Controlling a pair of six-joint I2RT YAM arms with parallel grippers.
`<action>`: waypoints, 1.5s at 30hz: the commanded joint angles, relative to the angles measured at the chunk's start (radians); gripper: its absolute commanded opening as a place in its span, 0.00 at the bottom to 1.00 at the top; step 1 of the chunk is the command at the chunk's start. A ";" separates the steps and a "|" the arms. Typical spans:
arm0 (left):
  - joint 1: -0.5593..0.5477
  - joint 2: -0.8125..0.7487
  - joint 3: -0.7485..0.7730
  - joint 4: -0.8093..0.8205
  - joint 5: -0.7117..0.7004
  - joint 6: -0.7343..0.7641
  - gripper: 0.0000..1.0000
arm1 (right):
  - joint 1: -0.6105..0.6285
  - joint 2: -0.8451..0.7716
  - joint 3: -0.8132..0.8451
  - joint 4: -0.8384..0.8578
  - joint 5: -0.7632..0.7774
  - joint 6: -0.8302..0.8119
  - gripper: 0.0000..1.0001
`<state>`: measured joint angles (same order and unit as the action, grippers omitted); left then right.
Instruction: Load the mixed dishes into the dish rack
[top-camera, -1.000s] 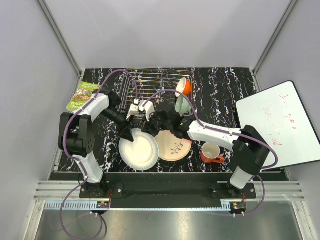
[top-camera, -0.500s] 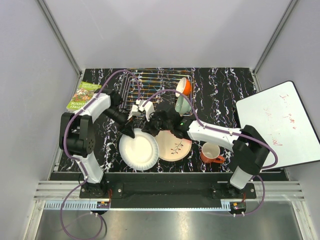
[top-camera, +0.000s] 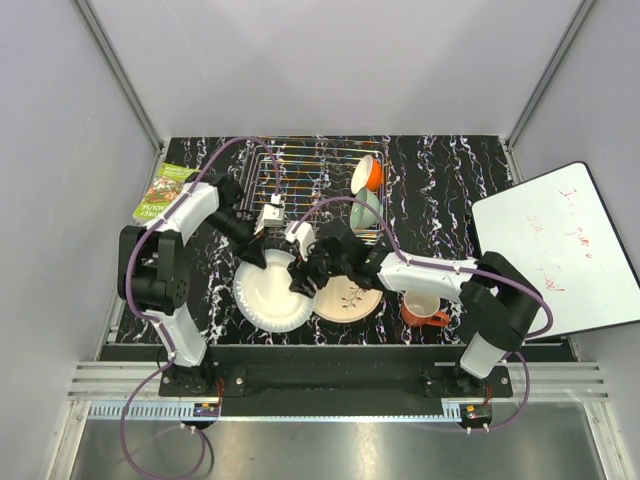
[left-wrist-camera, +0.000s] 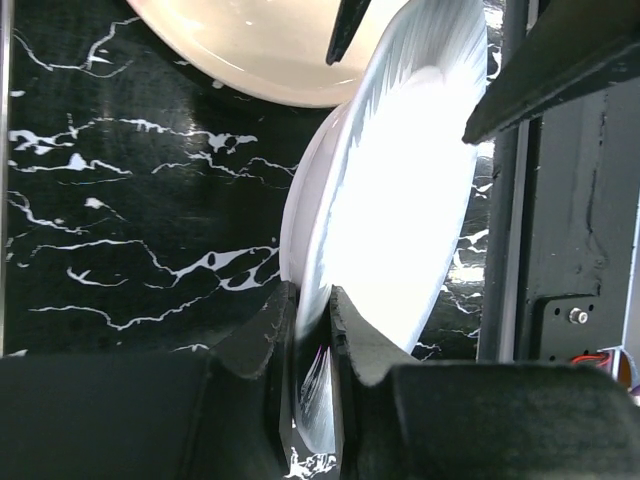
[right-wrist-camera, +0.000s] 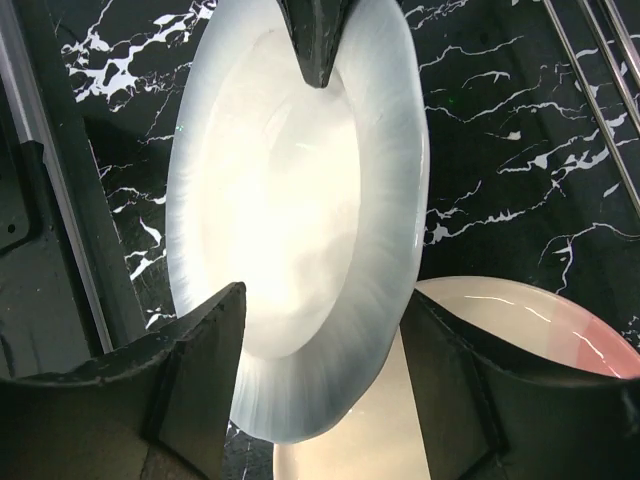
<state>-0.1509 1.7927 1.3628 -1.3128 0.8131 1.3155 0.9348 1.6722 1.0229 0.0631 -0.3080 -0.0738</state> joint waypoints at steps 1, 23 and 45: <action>0.004 -0.076 0.048 -0.233 0.073 0.005 0.00 | 0.007 0.000 -0.007 0.064 -0.023 -0.009 0.71; -0.039 -0.062 0.072 -0.183 0.186 -0.035 0.00 | -0.082 0.098 0.065 0.162 -0.335 0.097 0.00; 0.352 -0.164 0.427 -0.036 0.264 -0.525 0.99 | -0.100 -0.221 0.124 -0.120 0.043 -0.227 0.00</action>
<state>0.0883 1.6436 1.7138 -1.4136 1.0298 0.9440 0.8295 1.5803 1.0863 0.0154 -0.4023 -0.1181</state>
